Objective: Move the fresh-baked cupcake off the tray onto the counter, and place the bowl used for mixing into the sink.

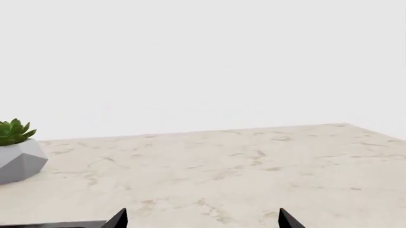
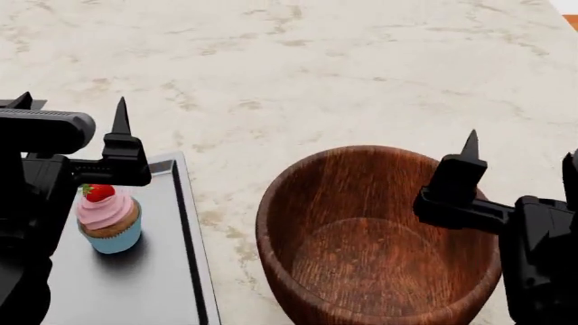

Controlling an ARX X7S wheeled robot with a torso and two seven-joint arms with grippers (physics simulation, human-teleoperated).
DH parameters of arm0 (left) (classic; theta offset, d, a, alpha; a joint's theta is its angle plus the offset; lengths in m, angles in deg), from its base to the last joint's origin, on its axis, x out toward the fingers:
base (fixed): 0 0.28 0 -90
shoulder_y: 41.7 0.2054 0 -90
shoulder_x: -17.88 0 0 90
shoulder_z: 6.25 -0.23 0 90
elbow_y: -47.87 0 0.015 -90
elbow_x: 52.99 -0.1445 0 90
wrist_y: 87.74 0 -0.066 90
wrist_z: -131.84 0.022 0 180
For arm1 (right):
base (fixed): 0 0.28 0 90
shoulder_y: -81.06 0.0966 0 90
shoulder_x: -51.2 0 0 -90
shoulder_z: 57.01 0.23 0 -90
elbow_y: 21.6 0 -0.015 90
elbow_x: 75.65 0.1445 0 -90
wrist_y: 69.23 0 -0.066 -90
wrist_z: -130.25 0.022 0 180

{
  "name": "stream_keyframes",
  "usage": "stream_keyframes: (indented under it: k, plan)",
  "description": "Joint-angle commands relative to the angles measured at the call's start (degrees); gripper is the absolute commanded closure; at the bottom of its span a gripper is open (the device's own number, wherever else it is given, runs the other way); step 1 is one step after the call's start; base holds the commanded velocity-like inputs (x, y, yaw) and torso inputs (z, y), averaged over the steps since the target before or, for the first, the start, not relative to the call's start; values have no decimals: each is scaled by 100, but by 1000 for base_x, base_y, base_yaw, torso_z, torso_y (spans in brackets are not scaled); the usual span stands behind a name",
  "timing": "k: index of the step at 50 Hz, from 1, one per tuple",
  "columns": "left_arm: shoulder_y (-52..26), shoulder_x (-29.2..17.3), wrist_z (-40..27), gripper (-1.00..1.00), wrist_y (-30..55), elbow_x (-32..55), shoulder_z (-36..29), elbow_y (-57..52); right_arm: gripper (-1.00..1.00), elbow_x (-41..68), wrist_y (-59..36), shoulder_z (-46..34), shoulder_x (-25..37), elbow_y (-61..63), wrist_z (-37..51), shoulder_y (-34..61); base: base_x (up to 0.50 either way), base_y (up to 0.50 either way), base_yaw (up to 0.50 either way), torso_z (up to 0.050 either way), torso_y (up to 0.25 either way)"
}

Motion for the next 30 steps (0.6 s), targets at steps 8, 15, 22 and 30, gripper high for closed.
stream_keyframes:
  k: [8, 15, 22, 30]
  plan:
    - [-17, -47, -52, -100, -4, 59, -61, -16, -100, 5257, -1291, 1885, 875, -468, 3829, 13, 0, 0, 0, 0, 0]
    - [-4, -67, -90, -100, -13, 71, -71, -38, -100, 5154, -987, 1856, 821, -851, 3769, -201, 0, 0, 0, 0, 0]
    - [-3, -84, -122, -100, -24, 85, -81, -45, -100, 5525, -825, 1923, 691, -1203, 3896, -230, 0, 0, 0, 0, 0]
    - [-18, -96, -154, -100, -30, 93, -101, -14, -100, 6354, -668, 1904, 632, -1554, 4203, -222, 0, 0, 0, 0, 0]
